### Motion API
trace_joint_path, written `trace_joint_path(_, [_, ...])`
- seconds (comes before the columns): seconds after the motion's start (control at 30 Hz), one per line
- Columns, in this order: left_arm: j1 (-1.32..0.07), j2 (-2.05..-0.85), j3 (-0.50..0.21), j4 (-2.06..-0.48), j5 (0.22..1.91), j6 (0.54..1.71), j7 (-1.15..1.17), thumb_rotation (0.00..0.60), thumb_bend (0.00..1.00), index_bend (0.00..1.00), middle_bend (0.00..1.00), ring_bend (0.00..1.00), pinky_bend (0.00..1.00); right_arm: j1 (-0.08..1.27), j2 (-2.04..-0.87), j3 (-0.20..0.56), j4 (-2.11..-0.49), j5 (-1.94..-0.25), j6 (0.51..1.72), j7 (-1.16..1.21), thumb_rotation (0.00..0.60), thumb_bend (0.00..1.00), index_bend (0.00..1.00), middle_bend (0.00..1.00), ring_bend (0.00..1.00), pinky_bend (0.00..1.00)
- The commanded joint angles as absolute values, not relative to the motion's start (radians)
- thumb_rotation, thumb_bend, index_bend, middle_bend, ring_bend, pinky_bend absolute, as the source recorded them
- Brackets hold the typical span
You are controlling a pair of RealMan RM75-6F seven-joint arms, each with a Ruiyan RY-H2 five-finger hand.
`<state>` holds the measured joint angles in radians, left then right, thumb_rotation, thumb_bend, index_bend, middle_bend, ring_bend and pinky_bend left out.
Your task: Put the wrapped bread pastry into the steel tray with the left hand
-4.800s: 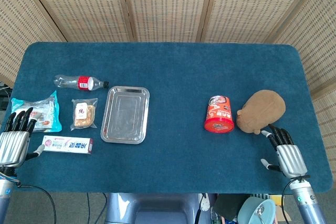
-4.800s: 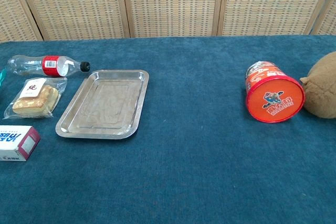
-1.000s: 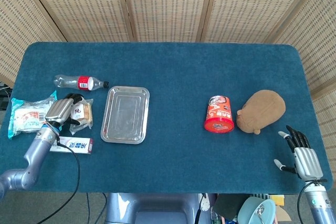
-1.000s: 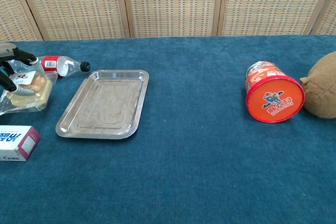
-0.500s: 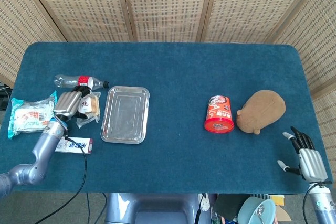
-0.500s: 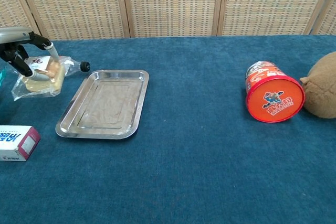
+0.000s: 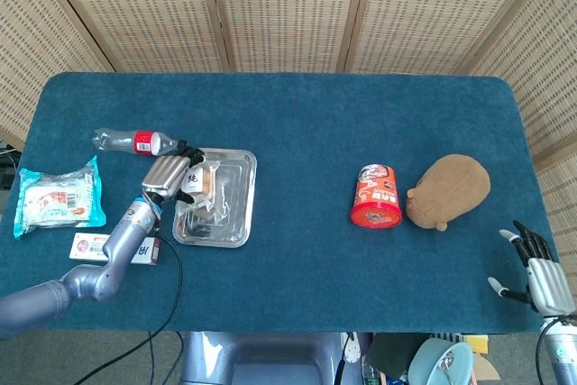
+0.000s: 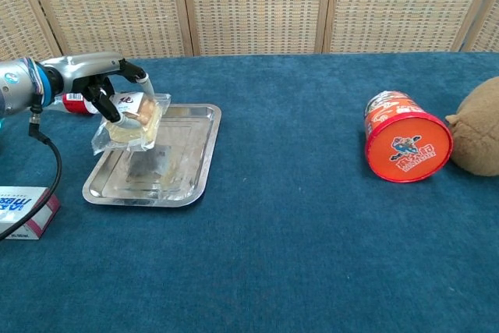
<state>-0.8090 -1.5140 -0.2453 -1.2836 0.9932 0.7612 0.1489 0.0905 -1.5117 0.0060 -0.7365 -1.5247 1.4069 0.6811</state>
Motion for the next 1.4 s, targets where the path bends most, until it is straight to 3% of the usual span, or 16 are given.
trace_joint_path(0.03, [-0.815,-1.521,-0.247,-1.297,1.005,0.773,0.149,0.600,0.31,0.44,0.21,0.13,0.39,0.086,-1.516,0.006,-0.724,-1.526,1.415,0.695,0.600,0.22,0.13,0.00,0.00,0.00])
trace_joint_path(0.3, [-0.814,-1.529,-0.233,-1.327,1.010,0.793,0.158,0.600,0.26,0.40,0.15,0.12,0.32,0.071,-1.529,0.004,-0.692,-1.533,1.441,0.723,0.600,0.22,0.13,0.00,0.00,0.00])
trace_joint_path(0.43, [-0.813,-1.525,-0.226,-1.334,1.016,0.792,0.154,0.600,0.22,0.27,0.06,0.02,0.14,0.070,-1.535,0.007,-0.679,-1.533,1.447,0.733,0.600,0.22,0.13,0.00,0.00,0.00])
trace_joint_path(0.53, [-0.808,-1.514,-0.223,-1.348,1.027,0.804,0.150,0.600,0.17,0.17,0.00,0.00,0.01,0.068,-1.538,0.009,-0.672,-1.532,1.452,0.735,0.600,0.22,0.13,0.00,0.00,0.00])
trace_joint_path(0.67, [-0.807,-1.495,-0.220,-1.368,1.002,0.806,0.175,0.600,0.14,0.09,0.00,0.00,0.00,0.068,-1.541,0.007,-0.668,-1.534,1.448,0.737,0.600,0.22,0.13,0.00,0.00,0.00])
trace_joint_path(0.97, [-0.780,-1.417,-0.214,-1.466,1.023,0.852,0.175,0.600,0.14,0.08,0.00,0.00,0.00,0.071,-1.545,0.011,-0.670,-1.532,1.440,0.726,0.600,0.22,0.13,0.00,0.00,0.00])
trace_joint_path(1.1, [-0.728,-1.332,-0.188,-1.579,1.039,0.976,0.274,0.600,0.15,0.08,0.00,0.00,0.00,0.069,-1.537,0.012,-0.684,-1.529,1.438,0.707,0.600,0.22,0.13,0.00,0.00,0.00])
trace_joint_path(1.23, [-0.590,-1.198,-0.105,-1.756,1.059,1.224,0.462,0.600,0.16,0.08,0.00,0.00,0.00,0.072,-1.519,0.018,-0.733,-1.530,1.449,0.648,0.600,0.22,0.13,0.00,0.00,0.00])
trace_joint_path(1.4, [-0.482,-1.162,-0.038,-1.816,1.104,1.365,0.513,0.600,0.17,0.08,0.00,0.00,0.00,0.082,-1.489,0.026,-0.831,-1.530,1.450,0.533,0.600,0.22,0.13,0.00,0.00,0.00])
